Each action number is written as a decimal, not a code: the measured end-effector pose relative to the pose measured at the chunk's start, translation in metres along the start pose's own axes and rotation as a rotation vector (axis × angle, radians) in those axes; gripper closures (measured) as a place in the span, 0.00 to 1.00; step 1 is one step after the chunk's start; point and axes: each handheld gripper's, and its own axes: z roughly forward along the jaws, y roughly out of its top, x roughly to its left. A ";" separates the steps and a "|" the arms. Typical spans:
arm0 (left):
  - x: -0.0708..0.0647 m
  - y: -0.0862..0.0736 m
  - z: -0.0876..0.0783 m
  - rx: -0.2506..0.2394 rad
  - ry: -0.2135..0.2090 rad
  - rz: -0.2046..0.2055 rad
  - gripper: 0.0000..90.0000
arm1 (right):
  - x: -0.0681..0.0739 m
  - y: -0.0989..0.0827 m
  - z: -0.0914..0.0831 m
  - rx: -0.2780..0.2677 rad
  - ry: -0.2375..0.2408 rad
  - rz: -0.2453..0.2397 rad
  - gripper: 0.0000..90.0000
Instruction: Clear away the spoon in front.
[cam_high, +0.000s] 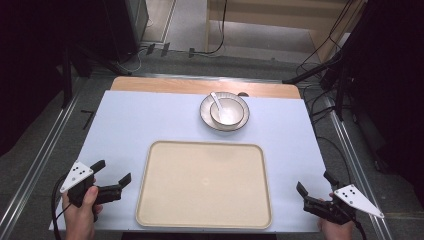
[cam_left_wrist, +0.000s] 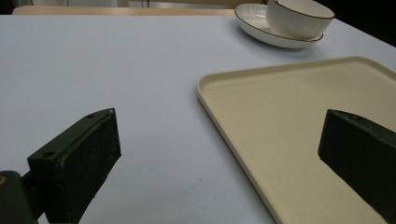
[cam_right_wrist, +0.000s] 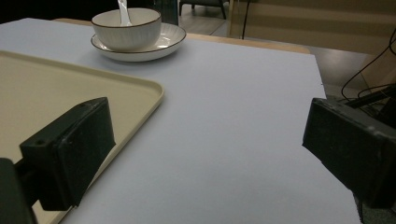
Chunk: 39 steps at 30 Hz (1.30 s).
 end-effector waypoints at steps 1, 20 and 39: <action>-0.001 0.002 0.001 0.005 -0.001 -0.002 0.00 | 0.001 0.000 0.000 0.004 0.003 0.003 0.03; -0.050 0.057 0.072 0.029 -0.173 0.041 0.00 | 0.010 0.004 -0.006 -0.005 0.022 -0.023 0.03; -0.078 0.105 0.149 0.046 -0.216 0.085 0.00 | 0.007 0.005 -0.002 -0.008 0.026 -0.012 0.03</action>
